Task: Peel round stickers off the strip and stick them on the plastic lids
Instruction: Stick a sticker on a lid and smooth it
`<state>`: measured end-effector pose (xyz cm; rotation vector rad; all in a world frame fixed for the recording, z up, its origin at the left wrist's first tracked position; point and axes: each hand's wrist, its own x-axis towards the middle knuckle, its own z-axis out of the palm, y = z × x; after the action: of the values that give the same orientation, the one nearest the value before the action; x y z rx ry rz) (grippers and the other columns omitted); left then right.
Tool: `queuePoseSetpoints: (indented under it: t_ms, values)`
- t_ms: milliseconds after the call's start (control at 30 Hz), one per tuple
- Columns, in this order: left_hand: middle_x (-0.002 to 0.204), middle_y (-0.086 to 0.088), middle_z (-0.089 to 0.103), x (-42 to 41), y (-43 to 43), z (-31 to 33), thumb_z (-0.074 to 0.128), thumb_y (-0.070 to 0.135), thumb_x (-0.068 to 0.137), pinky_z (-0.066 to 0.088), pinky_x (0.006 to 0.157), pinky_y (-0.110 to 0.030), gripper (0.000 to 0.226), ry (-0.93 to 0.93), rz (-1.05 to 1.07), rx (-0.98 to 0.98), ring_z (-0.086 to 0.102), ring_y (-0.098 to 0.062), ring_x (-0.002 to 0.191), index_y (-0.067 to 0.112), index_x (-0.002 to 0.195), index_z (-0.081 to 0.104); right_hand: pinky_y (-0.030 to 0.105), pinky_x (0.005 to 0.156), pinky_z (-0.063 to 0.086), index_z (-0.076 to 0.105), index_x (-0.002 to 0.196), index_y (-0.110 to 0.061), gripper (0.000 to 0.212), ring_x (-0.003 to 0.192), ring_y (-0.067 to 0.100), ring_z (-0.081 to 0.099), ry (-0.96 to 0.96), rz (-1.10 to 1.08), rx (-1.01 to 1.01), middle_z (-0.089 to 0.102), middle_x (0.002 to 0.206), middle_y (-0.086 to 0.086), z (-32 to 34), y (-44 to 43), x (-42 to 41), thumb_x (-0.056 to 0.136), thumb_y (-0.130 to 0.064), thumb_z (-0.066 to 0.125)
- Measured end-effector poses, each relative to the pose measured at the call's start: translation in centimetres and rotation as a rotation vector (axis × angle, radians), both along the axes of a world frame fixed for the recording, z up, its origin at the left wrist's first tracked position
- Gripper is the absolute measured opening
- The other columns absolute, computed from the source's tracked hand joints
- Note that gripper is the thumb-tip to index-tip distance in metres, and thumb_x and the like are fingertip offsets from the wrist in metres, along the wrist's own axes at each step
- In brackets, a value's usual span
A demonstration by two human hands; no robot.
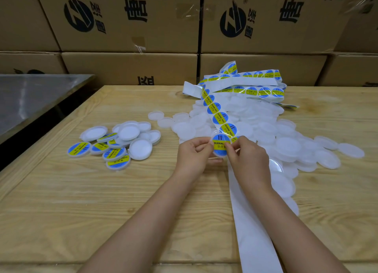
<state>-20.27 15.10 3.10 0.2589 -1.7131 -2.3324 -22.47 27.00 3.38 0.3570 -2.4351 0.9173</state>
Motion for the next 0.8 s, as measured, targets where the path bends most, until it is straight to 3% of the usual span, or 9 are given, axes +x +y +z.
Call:
queuePoseSetpoints:
  t_ms: [133,267,367,433,500,533,667,800]
  values:
    - [0.076,-0.009,0.072,-0.02,-0.11,0.06,0.054,0.001,0.092,0.059,0.06,-0.031,0.016,0.002,0.005,0.017,0.069,-0.019,0.061,-0.007,0.105,0.06,0.038,0.061,0.039,0.062,0.084,-0.003,0.026,0.074,0.035,0.058,0.069,-0.038,0.085,0.066,0.08,0.014,0.09,-0.17,0.11,0.092,-0.028,0.057]
    - [0.088,-0.02,0.07,-0.06,-0.17,-0.02,0.054,0.002,0.092,0.06,0.065,-0.035,0.019,0.002,-0.004,0.059,0.069,-0.023,0.068,-0.008,0.107,0.06,0.04,0.061,0.042,0.062,0.083,0.0,0.027,0.072,0.036,0.059,0.101,-0.029,0.042,0.065,0.08,0.016,0.06,-0.36,0.13,0.091,-0.025,0.06]
    - [0.087,-0.019,0.071,-0.09,-0.24,-0.07,0.053,0.002,0.092,0.06,0.067,-0.036,0.016,0.016,-0.029,0.096,0.069,-0.025,0.072,-0.007,0.102,0.063,0.039,0.06,0.043,0.062,0.087,0.001,0.024,0.072,0.036,0.061,0.13,-0.018,0.004,0.065,0.079,0.016,0.03,-0.47,0.23,0.091,-0.024,0.061]
    - [0.083,-0.016,0.072,-0.06,-0.32,-0.09,0.053,0.002,0.092,0.06,0.065,-0.034,0.013,0.022,-0.041,0.112,0.07,-0.024,0.07,-0.003,0.095,0.065,0.039,0.062,0.045,0.06,0.11,-0.006,0.029,0.075,0.037,0.063,0.105,-0.022,-0.006,0.067,0.083,0.016,0.22,-0.62,0.37,0.09,-0.027,0.061]
    - [0.079,-0.015,0.072,-0.04,-0.35,-0.1,0.053,0.001,0.092,0.06,0.062,-0.033,0.013,0.019,-0.046,0.122,0.07,-0.023,0.067,0.0,0.091,0.065,0.039,0.068,0.048,0.039,0.139,-0.015,0.059,0.079,0.034,0.064,0.006,-0.041,-0.071,0.069,0.088,0.012,0.53,-0.53,0.42,0.088,-0.031,0.063]
    - [0.078,-0.014,0.072,-0.01,-0.37,-0.09,0.052,0.001,0.092,0.059,0.062,-0.033,0.013,0.019,-0.053,0.131,0.07,-0.023,0.066,0.0,0.09,0.065,0.039,0.07,0.049,0.035,0.142,-0.017,0.064,0.079,0.033,0.065,-0.018,-0.024,-0.129,0.069,0.088,0.009,0.57,-0.43,0.44,0.087,-0.03,0.064]
    - [0.084,-0.015,0.072,0.16,-0.45,0.03,0.053,0.002,0.092,0.059,0.061,-0.033,0.014,0.026,-0.121,0.182,0.07,-0.024,0.07,-0.005,0.1,0.062,0.04,0.073,0.049,0.063,0.11,-0.009,0.023,0.076,0.03,0.064,-0.032,0.037,-0.267,0.068,0.082,0.007,0.04,-0.26,0.21,0.089,-0.019,0.06]
    - [0.088,-0.015,0.07,0.25,-0.47,-0.06,0.051,0.002,0.093,0.058,0.06,-0.032,0.02,0.024,-0.17,0.16,0.07,-0.023,0.072,-0.007,0.109,0.059,0.041,0.068,0.048,0.058,0.086,-0.005,0.019,0.073,0.027,0.061,-0.044,-0.001,-0.368,0.065,0.074,0.005,-0.31,-0.36,0.08,0.09,-0.024,0.06]
